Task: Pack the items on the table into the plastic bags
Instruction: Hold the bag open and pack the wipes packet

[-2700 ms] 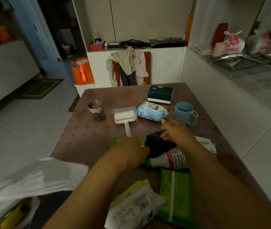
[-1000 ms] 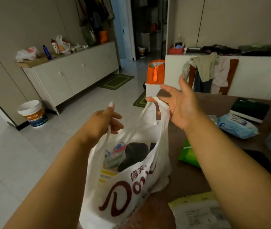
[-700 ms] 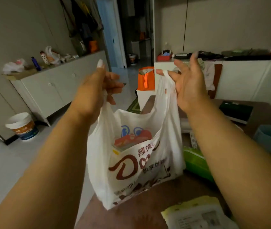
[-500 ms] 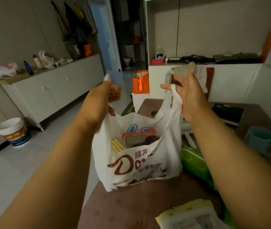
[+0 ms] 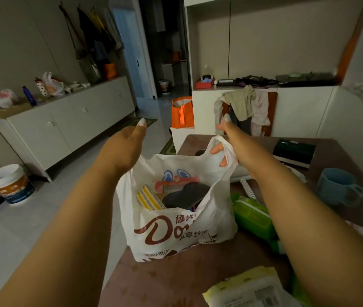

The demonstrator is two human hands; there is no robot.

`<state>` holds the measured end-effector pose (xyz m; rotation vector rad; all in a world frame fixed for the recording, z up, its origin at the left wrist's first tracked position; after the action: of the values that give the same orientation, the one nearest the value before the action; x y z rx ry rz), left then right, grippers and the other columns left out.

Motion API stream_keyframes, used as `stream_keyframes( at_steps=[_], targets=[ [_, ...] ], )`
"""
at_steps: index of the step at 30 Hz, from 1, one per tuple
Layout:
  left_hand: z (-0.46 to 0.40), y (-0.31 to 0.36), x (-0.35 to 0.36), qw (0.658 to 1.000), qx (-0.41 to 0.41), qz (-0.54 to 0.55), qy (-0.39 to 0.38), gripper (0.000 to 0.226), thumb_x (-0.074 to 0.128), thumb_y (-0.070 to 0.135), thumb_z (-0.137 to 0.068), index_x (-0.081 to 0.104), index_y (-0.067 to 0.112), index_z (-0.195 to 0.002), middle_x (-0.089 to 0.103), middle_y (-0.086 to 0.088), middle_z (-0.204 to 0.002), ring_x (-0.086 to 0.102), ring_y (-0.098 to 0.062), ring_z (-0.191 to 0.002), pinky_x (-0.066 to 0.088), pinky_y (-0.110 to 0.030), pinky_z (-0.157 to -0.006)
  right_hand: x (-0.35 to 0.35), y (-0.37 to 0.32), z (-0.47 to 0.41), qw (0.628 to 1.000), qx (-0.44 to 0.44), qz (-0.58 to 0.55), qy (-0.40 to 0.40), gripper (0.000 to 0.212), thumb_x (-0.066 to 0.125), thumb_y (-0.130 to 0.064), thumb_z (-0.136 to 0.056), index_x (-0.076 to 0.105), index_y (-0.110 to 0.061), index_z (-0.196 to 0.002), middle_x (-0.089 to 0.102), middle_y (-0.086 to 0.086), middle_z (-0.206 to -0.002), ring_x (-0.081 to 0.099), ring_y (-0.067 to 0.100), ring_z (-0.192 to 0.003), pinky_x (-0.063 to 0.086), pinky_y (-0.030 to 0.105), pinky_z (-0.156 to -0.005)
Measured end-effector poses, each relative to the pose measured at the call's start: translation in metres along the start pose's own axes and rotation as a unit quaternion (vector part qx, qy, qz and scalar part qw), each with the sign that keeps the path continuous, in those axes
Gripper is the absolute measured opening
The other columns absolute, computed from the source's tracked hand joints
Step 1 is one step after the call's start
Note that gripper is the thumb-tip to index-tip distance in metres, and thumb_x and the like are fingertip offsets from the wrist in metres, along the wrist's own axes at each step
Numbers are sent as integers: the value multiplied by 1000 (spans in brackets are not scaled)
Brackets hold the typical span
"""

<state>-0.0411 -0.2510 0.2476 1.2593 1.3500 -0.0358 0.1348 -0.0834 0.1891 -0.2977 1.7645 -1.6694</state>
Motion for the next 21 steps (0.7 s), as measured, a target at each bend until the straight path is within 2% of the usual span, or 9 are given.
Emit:
stream_keyframes(
  at_steps=[2,4,6,8,11,14,17,19,21],
  targets=[
    [7,17,-4,995,33,-95,14,61,18,52,-98,58,8,-114,49,-3,-97,52,-30,-105,34,-39,-94,-5,-7,2,999,-12,41,17,81,14,-85,-75,34,-41,-140,50,0,-142,47,28,-129,34,55,-108],
    [14,38,-5,986,81,-140,37,61,17,51,-99,60,7,-101,52,-3,-84,51,-25,-87,32,-44,-101,-18,-9,4,997,-25,59,32,73,16,-78,-83,33,-36,-142,51,5,-140,53,28,-120,35,54,-108],
    [26,63,2,989,127,-61,45,57,22,50,-99,60,8,-93,56,-7,-80,50,-23,-75,40,-46,-95,-39,-5,4,998,-21,56,29,70,16,-69,-90,30,-28,-145,57,14,-132,59,30,-109,39,52,-106],
    [41,88,19,988,141,62,20,48,30,49,-98,60,12,-97,61,-8,-90,56,-22,-81,45,-37,-78,-69,10,2,998,21,47,37,67,16,-59,-96,33,-16,-145,58,21,-127,60,35,-106,42,45,-102],
    [60,123,65,969,168,174,-53,46,39,46,-97,62,7,-95,65,-13,-94,60,-27,-86,49,-43,-75,-120,49,11,992,83,39,90,64,22,-56,-98,48,-9,-132,65,21,-112,62,28,-85,48,33,-76],
    [69,141,130,948,151,228,-162,48,45,44,-94,64,1,-92,66,-18,-90,63,-29,-86,51,-48,-80,-159,102,25,976,130,46,168,60,32,-56,-96,58,-5,-115,67,22,-96,62,27,-76,51,35,-71],
    [79,137,208,929,77,198,-303,40,46,43,-94,66,7,-92,69,-15,-99,64,-26,-94,51,-48,-89,-174,161,31,958,226,35,174,54,38,-59,-93,56,-12,-113,62,19,-103,59,27,-79,45,30,-62],
    [86,128,255,918,46,147,-366,28,47,41,-95,61,20,-82,67,-12,-98,62,-25,-94,50,-44,-92,-183,199,35,941,282,61,180,58,46,-61,-89,53,-14,-123,60,14,-120,60,28,-98,51,33,-71],
    [93,119,298,910,50,67,-405,27,49,35,-96,55,21,-73,62,-10,-91,58,-22,-86,49,-37,-83,-190,232,34,935,293,102,170,61,54,-54,-88,50,-12,-133,53,14,-133,54,31,-117,47,42,-96]
  ],
)
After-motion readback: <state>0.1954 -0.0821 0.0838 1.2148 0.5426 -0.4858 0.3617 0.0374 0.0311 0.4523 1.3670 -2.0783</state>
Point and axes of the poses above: each hand's wrist, its own z-axis away from the middle knuckle, its own x-axis out of the palm, y = z × x, the point moved 5 cm from there along -z, towards the middle knuckle
